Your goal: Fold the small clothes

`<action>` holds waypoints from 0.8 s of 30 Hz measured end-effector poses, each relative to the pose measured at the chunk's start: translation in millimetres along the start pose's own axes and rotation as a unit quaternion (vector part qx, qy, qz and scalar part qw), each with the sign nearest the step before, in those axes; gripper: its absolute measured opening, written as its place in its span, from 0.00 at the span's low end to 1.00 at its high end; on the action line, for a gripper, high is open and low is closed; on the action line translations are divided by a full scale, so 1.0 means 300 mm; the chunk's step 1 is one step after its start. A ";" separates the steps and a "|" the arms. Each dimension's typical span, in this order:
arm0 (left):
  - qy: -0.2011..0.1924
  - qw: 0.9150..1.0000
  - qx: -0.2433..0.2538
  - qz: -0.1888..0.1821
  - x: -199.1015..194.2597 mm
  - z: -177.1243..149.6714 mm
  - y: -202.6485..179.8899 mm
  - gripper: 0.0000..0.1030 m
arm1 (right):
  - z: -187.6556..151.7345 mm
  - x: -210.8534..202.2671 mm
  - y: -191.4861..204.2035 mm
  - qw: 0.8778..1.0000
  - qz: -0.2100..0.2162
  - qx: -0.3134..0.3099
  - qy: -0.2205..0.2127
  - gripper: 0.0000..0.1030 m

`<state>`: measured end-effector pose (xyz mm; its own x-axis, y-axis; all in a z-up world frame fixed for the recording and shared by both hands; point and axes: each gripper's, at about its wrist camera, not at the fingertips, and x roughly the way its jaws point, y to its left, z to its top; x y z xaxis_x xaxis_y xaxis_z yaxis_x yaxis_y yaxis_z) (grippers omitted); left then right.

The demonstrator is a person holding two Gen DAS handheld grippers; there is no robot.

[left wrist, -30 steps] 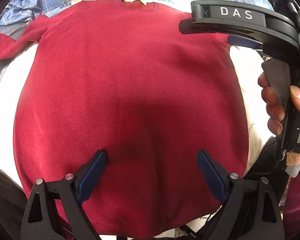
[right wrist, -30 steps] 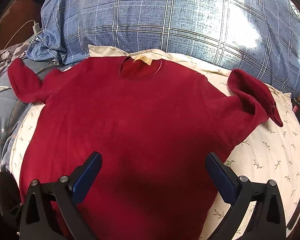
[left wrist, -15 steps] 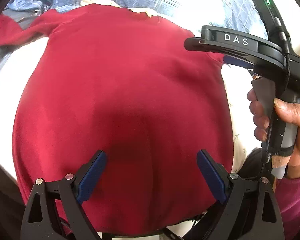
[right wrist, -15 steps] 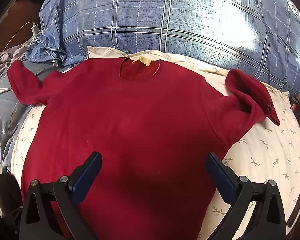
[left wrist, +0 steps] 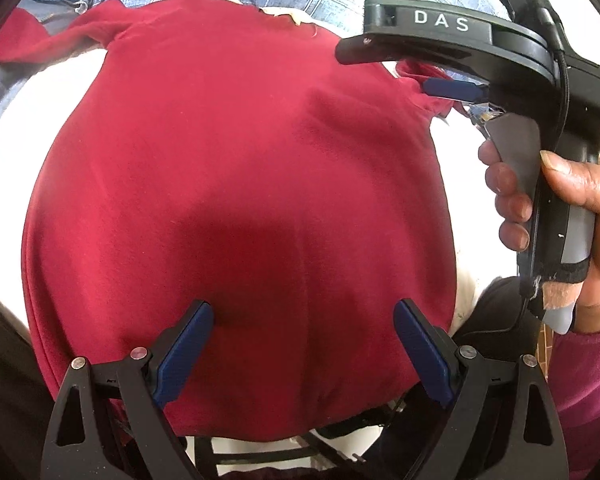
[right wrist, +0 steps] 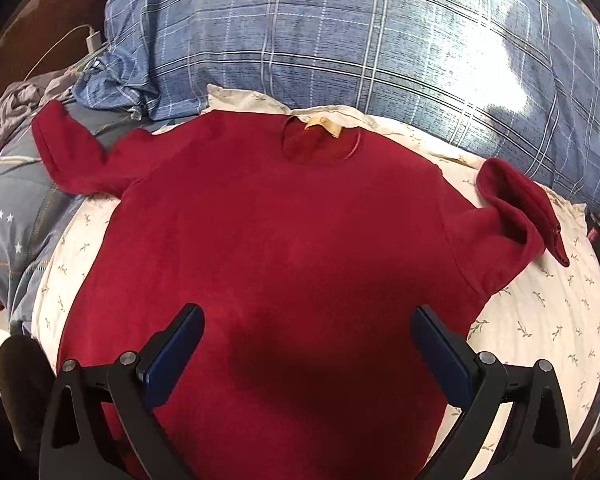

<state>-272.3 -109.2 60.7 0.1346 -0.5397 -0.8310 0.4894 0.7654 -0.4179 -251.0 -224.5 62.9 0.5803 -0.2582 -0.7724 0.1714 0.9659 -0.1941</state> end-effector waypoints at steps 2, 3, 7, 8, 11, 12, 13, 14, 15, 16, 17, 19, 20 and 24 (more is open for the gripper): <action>-0.004 1.000 0.003 -0.001 -0.004 -0.004 -0.006 0.89 | -0.001 -0.006 0.012 1.000 -0.005 -0.006 0.001 1.00; -0.006 1.000 0.005 -0.003 -0.004 -0.004 -0.010 0.89 | -0.001 -0.010 0.015 1.000 -0.007 -0.008 0.000 1.00; -0.019 1.000 0.009 0.006 -0.038 0.004 -0.007 0.89 | 0.007 -0.020 0.016 1.000 -0.005 -0.004 -0.002 1.00; -0.022 1.000 0.009 0.009 -0.040 0.005 -0.005 0.89 | 0.008 -0.021 0.018 1.000 -0.004 -0.003 -0.003 1.00; -0.028 0.999 0.004 0.017 -0.046 0.010 0.000 0.89 | 0.013 -0.018 0.029 1.000 0.002 -0.008 -0.002 1.00; -0.028 0.999 0.003 0.019 -0.057 0.006 0.005 0.89 | 0.014 -0.015 0.034 1.000 0.002 -0.012 -0.002 1.00; -0.029 0.999 0.003 0.021 -0.063 0.007 0.006 0.89 | 0.016 -0.011 0.039 1.000 0.001 -0.016 -0.002 1.00; -0.029 0.999 0.003 0.023 -0.062 0.010 0.005 0.89 | 0.016 -0.008 0.041 1.000 0.002 -0.018 -0.002 1.00; -0.028 0.999 0.005 0.025 -0.064 0.012 0.005 0.89 | 0.019 -0.002 0.042 1.000 0.003 -0.017 -0.002 1.00; -0.028 0.999 0.007 0.028 -0.069 0.016 0.007 0.89 | 0.020 0.003 0.041 1.000 0.004 -0.016 -0.001 1.00; -0.031 0.999 0.009 0.035 -0.074 0.025 0.008 0.89 | 0.023 0.010 0.039 1.000 0.006 -0.013 -0.001 1.00; -0.039 0.998 0.011 0.047 -0.116 0.034 0.030 0.89 | 0.026 0.025 0.032 1.000 0.011 -0.006 0.001 1.00; -0.043 0.998 0.010 0.053 -0.122 0.046 0.033 0.89 | 0.029 0.033 0.027 1.000 0.014 -0.003 0.001 1.00; -0.071 0.993 0.013 0.090 -0.170 0.137 0.069 0.89 | 0.050 0.067 0.015 1.000 0.025 0.005 0.001 1.00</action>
<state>-233.7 -80.2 109.5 0.3410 -0.4406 -0.8304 0.4690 0.8453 -0.2559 -226.7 -225.7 55.5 0.5868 -0.2098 -0.7821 0.1499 0.9773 -0.1497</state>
